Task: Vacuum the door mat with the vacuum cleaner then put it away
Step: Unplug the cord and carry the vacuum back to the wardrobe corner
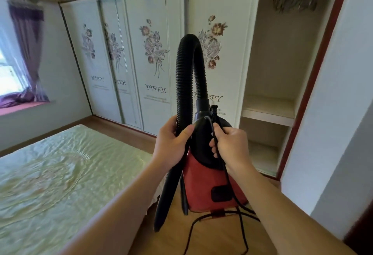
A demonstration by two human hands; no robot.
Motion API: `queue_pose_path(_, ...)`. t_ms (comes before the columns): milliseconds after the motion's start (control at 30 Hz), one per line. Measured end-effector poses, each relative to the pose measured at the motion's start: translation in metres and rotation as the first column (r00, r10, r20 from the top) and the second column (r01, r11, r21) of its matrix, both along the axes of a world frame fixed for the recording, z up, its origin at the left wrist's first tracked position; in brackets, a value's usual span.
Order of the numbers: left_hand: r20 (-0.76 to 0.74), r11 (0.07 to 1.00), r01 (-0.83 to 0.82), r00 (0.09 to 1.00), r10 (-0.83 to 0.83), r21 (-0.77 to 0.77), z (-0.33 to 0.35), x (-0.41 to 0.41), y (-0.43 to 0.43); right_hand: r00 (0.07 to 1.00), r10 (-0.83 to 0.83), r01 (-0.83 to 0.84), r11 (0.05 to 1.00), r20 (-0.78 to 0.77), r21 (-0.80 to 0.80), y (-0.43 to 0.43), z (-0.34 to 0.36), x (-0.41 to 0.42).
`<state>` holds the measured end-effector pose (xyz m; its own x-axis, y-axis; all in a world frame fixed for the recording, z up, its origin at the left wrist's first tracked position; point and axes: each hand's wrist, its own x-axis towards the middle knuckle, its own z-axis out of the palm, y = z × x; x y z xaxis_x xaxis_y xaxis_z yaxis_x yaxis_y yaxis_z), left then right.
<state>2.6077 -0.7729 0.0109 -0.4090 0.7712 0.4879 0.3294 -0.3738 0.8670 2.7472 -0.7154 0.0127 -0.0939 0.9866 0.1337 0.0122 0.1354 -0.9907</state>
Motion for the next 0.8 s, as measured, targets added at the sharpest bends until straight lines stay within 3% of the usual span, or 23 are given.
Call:
queue_pose_path(500, 0.02, 0.997, -0.072, 0.997, 0.072, -0.013, -0.003, -0.05, 0.169, 0.998, 0.057, -0.058, 0.998, 0.04, 0.027, 0.176, 0.008, -0.052)
queue_pose_path(800, 0.049, 0.998, -0.062, 0.997, 0.063, -0.032, -0.028, -0.147, 0.269, 0.992, 0.047, -0.049, 0.999, 0.118, 0.015, 0.28, -0.012, -0.149)
